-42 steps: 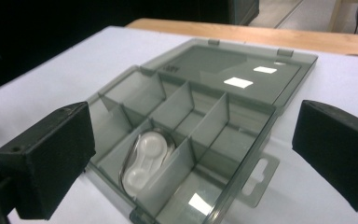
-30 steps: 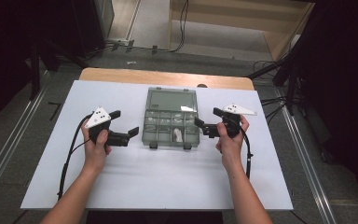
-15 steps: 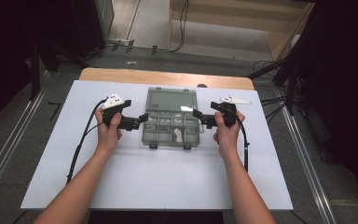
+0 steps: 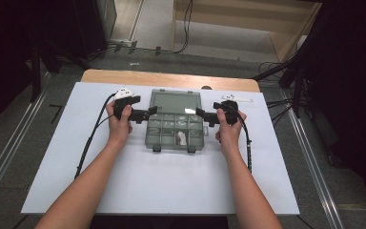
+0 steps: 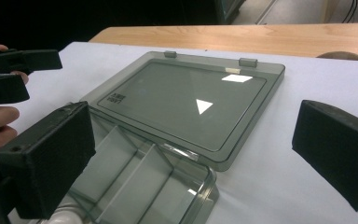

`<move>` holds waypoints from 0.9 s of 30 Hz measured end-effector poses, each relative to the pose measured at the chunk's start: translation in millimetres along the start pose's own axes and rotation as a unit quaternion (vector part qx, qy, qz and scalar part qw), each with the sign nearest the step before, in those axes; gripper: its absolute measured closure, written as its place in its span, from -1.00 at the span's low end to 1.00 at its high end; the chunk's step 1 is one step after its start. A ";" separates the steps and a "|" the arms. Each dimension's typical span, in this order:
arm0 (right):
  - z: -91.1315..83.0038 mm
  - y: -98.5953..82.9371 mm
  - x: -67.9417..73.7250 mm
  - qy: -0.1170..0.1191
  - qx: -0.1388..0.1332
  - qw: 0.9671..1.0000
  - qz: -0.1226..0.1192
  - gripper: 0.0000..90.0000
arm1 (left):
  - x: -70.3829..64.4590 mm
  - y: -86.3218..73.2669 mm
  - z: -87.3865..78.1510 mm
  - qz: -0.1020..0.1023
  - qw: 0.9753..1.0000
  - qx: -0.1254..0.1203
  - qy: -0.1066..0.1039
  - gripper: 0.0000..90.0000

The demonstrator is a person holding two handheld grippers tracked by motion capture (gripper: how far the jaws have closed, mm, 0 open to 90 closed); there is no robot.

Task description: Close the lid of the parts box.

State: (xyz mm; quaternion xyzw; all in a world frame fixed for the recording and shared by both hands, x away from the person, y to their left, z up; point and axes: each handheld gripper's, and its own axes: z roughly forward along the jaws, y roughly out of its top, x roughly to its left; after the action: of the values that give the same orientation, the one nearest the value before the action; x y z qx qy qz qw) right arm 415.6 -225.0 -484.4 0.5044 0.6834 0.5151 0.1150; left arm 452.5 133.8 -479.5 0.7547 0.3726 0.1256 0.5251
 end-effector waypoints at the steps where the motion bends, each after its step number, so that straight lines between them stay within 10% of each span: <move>1: 2.0 0.8 -1.2 -0.001 0.003 1.000 -0.001 -1.00 | 0.6 0.2 2.1 -0.002 1.000 0.002 0.000 -0.89; 9: 15.5 6.8 -10.8 0.011 0.022 1.000 0.009 -1.00 | 8.7 1.9 15.3 -0.044 0.999 0.008 -0.015 -0.85; 27: 42.2 6.9 -22.0 0.023 0.077 0.994 0.075 -0.71 | 15.8 4.6 37.5 -0.126 0.989 0.070 0.027 -0.33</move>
State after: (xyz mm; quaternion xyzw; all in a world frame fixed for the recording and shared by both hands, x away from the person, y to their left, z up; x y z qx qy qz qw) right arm 458.3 -218.3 -505.5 0.5494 0.6839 0.4796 0.0206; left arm 487.2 117.8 -494.3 0.7329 0.4867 0.0522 0.4725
